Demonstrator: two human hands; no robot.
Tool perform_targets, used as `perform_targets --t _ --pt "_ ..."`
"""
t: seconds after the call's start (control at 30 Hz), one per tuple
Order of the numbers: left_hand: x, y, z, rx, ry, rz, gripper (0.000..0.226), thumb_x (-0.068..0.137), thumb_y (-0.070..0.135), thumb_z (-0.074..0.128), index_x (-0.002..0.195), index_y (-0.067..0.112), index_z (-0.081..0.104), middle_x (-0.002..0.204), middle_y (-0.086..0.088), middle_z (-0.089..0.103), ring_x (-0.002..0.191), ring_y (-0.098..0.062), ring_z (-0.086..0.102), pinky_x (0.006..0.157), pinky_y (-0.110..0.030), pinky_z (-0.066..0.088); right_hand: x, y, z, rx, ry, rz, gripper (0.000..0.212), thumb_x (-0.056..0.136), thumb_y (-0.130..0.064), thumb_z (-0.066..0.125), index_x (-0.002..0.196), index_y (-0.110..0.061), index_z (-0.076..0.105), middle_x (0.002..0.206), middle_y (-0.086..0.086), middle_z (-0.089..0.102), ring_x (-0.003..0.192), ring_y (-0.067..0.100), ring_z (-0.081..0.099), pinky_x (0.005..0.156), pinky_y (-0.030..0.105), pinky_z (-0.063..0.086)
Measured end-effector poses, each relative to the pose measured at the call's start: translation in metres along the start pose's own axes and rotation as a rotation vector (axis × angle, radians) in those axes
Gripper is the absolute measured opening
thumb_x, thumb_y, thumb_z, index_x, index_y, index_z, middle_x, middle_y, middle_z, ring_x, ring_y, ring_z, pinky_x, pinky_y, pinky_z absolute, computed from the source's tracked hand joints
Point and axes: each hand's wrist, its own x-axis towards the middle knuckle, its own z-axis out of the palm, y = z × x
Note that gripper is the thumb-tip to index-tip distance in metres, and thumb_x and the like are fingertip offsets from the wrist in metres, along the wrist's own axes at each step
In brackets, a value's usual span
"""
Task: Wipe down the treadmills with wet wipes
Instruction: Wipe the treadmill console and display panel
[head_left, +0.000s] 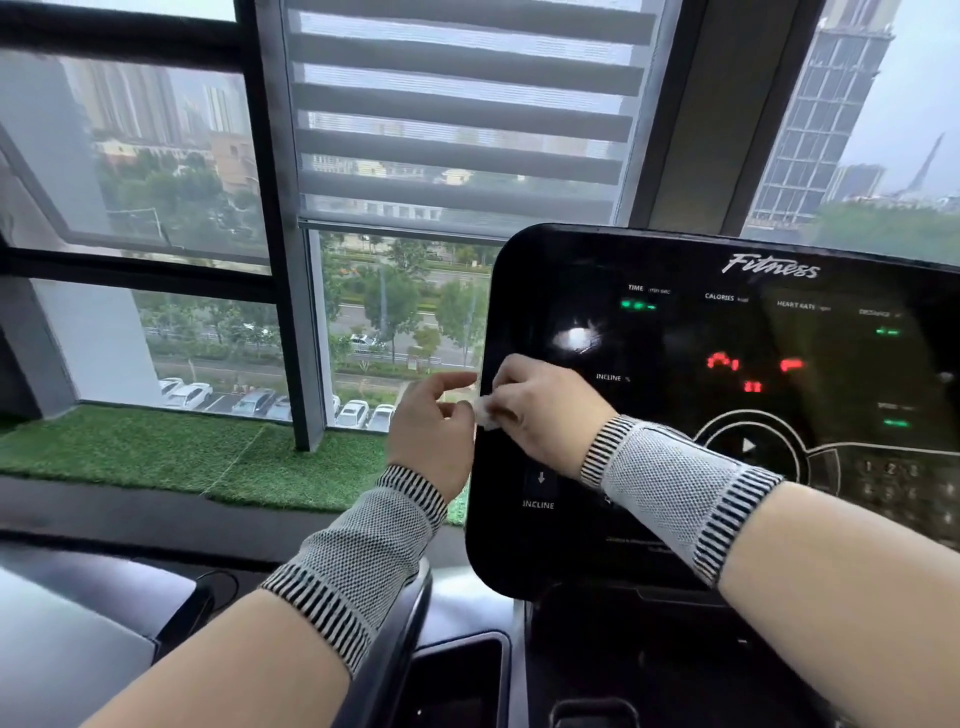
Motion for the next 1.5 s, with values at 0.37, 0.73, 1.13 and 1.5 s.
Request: perform_targets --t 0.37,0.73,1.13,1.5 --pt "0.006 -0.013 0.000 0.005 0.028 -0.020 0.029 0.093 0.005 0.051 0.107 0.028 0.063 0.087 -0.001 0.061 0.035 -0.001 0.039 0.040 -0.016 0.034 0.054 0.035 -0.047 -0.062 0.295 0.169 0.019 0.095 -0.020 0.055 0.099 -0.017 0.073 0.105 0.002 0.057 0.089 0.016 0.057 0.083 0.026 0.047" --pt "-0.013 -0.024 0.004 -0.022 -0.033 -0.035 0.038 0.088 -0.009 0.043 0.104 0.020 0.061 0.102 0.001 0.066 0.092 -0.012 0.064 0.085 -0.024 0.051 -0.026 -0.012 0.026 -0.006 -0.061 -0.022 0.012 0.083 -0.006 0.064 0.091 -0.010 0.071 0.094 0.013 0.061 0.081 0.032 0.061 0.068 0.034 0.053" --pt "-0.045 -0.050 -0.004 -0.093 -0.088 -0.206 0.040 0.090 -0.012 0.038 0.109 0.016 0.059 0.095 0.003 0.063 0.085 -0.012 0.065 0.060 -0.018 0.047 -0.041 -0.019 0.049 0.112 0.019 0.114 0.006 0.085 -0.010 0.061 0.091 -0.012 0.063 0.098 0.009 0.058 0.085 0.028 0.058 0.072 0.032 0.049" --pt "-0.067 -0.068 -0.004 -0.113 -0.138 -0.304 0.038 0.091 -0.013 0.036 0.107 0.015 0.057 0.098 0.002 0.061 0.086 -0.010 0.063 0.066 -0.019 0.049 -0.051 -0.028 0.053 0.036 0.006 0.111 0.003 0.085 -0.013 0.065 0.086 -0.010 0.065 0.095 0.006 0.056 0.083 0.022 0.056 0.072 0.024 0.046"
